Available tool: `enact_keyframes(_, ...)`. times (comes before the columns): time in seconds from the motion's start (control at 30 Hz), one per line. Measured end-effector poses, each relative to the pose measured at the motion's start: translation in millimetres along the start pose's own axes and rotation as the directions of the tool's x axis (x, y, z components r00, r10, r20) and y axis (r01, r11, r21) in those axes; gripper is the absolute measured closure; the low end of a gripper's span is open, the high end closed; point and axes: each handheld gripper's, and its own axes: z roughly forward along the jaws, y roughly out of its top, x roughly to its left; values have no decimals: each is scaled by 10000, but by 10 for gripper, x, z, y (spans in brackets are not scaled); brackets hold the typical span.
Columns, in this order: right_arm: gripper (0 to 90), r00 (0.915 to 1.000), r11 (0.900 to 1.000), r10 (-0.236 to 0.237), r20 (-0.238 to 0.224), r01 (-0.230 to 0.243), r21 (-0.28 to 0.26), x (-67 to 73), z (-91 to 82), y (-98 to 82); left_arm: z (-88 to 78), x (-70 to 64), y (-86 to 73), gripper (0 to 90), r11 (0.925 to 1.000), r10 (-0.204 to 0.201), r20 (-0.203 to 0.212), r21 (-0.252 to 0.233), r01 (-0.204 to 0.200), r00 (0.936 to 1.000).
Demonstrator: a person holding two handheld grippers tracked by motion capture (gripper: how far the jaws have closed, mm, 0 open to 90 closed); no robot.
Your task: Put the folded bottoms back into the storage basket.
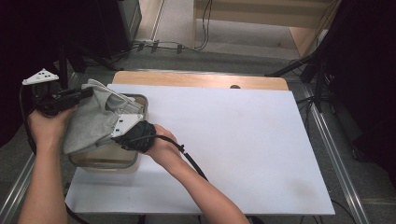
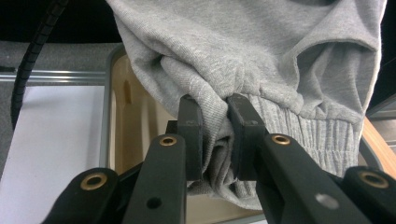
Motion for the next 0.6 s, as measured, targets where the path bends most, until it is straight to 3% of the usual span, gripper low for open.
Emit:
enact_keyframes(0.33,749,9999,9997,128,-9,-127,225,-33,89,-36,92,32,-50,751,9999,103,-2,92,-103,9999)
enact_keyframes(0.4,731,10000,9996,96,-5,-96,273,-46,101,-47,104,26,-72,728,9995,305,-286,72,-303,9991)
enact_keyframes(0.43,698,9999,9996,128,-30,-127,268,-49,102,-52,107,13,-80,674,9988,497,-614,-10,-499,9969)
enact_keyframes(0.47,567,9995,9995,293,-74,-292,136,-62,99,-59,105,11,-81,509,9987,459,-760,-203,-476,9960)
enact_keyframes(0.5,417,9980,9981,621,-138,-621,-24,-78,96,-62,94,17,-74,394,9992,272,-652,-291,-291,9975)
enact_keyframes(0.53,240,9937,9934,1121,8,-1121,-261,-120,69,-63,83,22,-70,224,9989,123,-608,-445,-150,9981)
enact_keyframes(0.57,240,9937,9934,1121,8,-1121,-261,-120,69,-63,75,21,-63,224,9985,-59,-605,-550,26,9982)
enact_keyframes(0.6,151,9905,9895,1373,38,-1370,-454,-149,50,-64,67,21,-58,163,9983,-149,-581,-566,116,9982)
